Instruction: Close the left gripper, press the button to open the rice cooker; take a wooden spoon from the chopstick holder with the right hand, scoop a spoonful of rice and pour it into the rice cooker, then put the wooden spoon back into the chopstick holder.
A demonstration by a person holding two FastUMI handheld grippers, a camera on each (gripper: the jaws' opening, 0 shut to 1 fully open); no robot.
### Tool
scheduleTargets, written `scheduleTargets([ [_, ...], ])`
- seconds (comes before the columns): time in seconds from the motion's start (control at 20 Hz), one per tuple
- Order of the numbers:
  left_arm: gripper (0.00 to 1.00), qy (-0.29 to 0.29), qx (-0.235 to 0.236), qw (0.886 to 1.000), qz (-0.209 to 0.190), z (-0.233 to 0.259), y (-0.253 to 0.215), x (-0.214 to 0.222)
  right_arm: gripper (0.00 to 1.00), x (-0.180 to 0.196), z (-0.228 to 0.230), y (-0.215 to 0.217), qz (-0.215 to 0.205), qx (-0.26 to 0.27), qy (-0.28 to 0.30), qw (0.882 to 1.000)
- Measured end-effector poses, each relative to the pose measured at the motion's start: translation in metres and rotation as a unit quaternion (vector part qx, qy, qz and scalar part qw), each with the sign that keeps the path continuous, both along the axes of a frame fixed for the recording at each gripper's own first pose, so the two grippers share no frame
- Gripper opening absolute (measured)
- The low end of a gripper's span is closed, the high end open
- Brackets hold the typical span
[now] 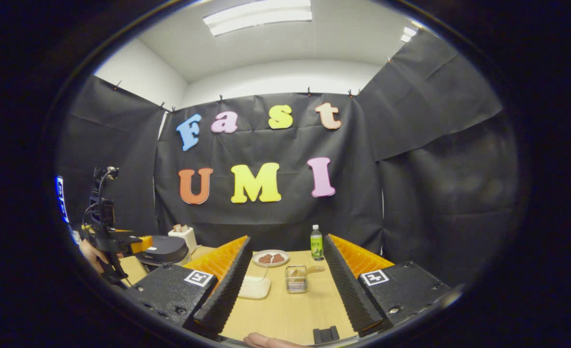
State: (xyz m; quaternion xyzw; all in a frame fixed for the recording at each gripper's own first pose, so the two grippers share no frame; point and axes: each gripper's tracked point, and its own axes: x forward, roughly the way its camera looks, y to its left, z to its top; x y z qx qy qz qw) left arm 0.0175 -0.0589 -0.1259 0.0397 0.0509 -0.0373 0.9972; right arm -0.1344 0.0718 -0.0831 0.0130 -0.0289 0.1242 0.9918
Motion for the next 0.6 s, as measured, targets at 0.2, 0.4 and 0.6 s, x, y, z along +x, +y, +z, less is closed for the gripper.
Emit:
scheduleTargets([
  [0.2,0.96,0.001,-0.02,1.0,-0.011,0.018,-0.014,-0.023,0.96,0.006,0.003,-0.003,-0.011,-0.002,0.003,1.0],
  [0.4,0.96,-0.033,-0.024,0.999,-0.032,0.045,-0.022,-0.051,0.96,0.003,0.008,-0.005,-0.018,0.005,0.006,1.0],
  [0.6,0.96,-0.058,-0.023,0.997,-0.048,0.065,-0.032,-0.074,0.96,0.0,0.014,-0.005,-0.028,-0.008,-0.002,1.0],
])
